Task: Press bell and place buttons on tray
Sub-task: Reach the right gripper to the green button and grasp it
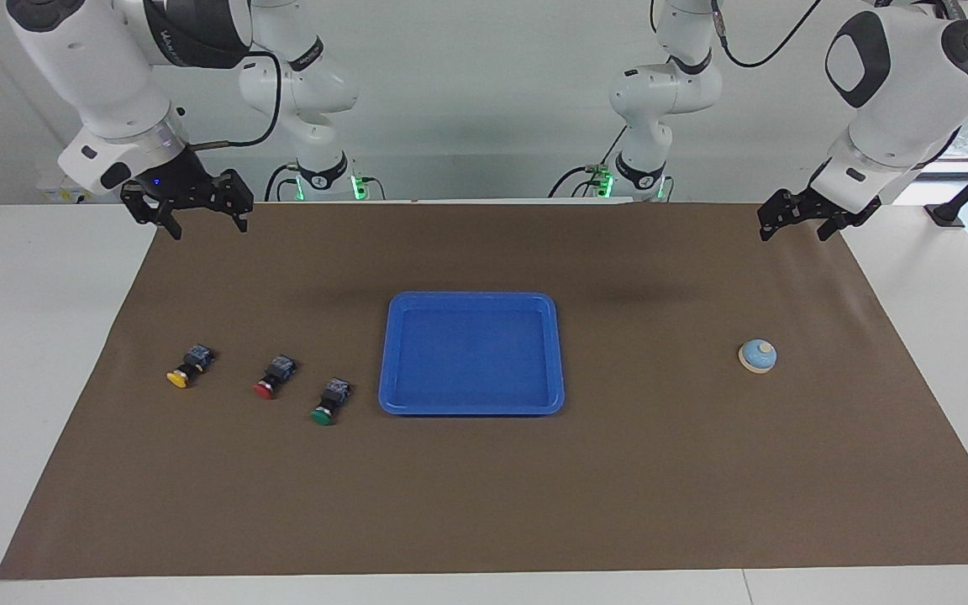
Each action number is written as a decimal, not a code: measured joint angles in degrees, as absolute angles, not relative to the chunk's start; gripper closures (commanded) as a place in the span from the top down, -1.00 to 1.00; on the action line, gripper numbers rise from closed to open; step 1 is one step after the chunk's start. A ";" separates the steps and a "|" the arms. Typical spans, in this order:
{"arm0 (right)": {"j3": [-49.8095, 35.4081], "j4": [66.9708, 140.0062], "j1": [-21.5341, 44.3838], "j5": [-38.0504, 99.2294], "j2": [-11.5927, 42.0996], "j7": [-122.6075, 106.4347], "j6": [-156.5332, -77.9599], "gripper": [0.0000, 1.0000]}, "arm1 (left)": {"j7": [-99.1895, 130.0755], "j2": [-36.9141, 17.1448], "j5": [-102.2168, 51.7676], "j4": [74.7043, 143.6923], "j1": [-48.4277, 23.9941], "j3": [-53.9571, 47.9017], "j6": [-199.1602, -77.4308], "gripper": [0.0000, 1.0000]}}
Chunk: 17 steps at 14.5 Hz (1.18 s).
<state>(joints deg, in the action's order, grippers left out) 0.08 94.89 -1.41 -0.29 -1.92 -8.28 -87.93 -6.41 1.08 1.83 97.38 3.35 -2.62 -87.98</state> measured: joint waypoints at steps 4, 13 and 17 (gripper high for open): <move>0.06 95.65 -1.09 -0.29 -2.11 -7.13 -90.13 1.00 | -6.41 1.08 1.83 97.38 3.35 -2.62 -87.98 1.00; -0.21 106.35 5.28 -0.28 9.06 7.83 -119.01 1.00 | -6.41 1.08 1.83 97.38 3.35 -2.62 -87.98 1.00; -0.22 105.58 7.54 -0.28 15.39 14.42 -126.80 1.00 | -6.41 1.08 1.83 97.38 3.35 -2.62 -87.98 1.00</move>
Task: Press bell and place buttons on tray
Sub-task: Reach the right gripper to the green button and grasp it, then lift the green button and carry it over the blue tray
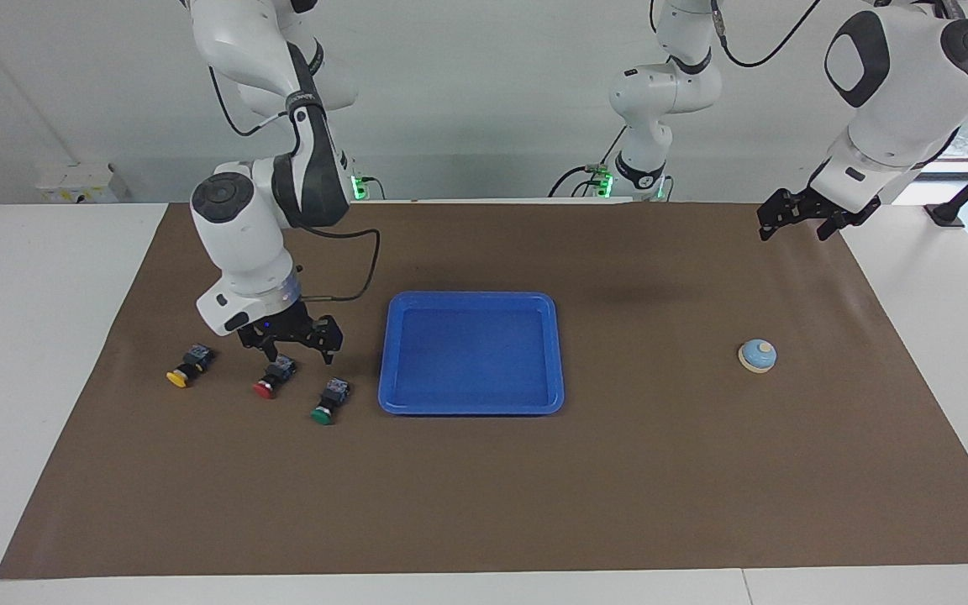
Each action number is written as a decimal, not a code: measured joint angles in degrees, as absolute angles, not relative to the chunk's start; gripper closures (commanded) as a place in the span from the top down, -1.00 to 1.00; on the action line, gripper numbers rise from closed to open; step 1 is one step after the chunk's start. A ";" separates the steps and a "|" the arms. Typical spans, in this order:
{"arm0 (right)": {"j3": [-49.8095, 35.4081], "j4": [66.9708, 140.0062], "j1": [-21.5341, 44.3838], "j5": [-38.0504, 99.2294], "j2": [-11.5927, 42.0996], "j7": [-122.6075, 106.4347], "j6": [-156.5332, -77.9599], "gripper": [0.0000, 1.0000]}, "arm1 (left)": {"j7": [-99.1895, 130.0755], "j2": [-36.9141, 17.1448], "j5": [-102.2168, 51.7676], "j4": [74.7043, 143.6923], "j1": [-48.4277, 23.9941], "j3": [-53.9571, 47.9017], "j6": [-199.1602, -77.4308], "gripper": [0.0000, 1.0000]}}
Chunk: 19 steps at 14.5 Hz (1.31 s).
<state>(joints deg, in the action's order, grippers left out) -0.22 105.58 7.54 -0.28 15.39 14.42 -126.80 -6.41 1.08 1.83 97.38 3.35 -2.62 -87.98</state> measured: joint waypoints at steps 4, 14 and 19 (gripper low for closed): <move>-0.22 102.39 8.76 -0.28 21.94 21.49 -130.39 1.00 | -6.41 1.08 1.83 97.38 3.35 -2.62 -87.98 1.00; -0.11 102.51 9.08 -0.28 27.28 25.60 -133.79 1.00 | -6.41 1.08 1.83 97.38 3.35 -2.62 -87.98 1.00; -0.11 103.17 9.09 -0.28 27.27 25.64 -133.59 -0.24 | -6.41 1.08 1.83 97.38 3.35 -2.62 -87.98 1.00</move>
<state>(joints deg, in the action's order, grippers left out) -0.11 103.17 9.09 -0.28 27.27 25.64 -133.59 -6.41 1.08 1.83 97.38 3.35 -2.62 -87.98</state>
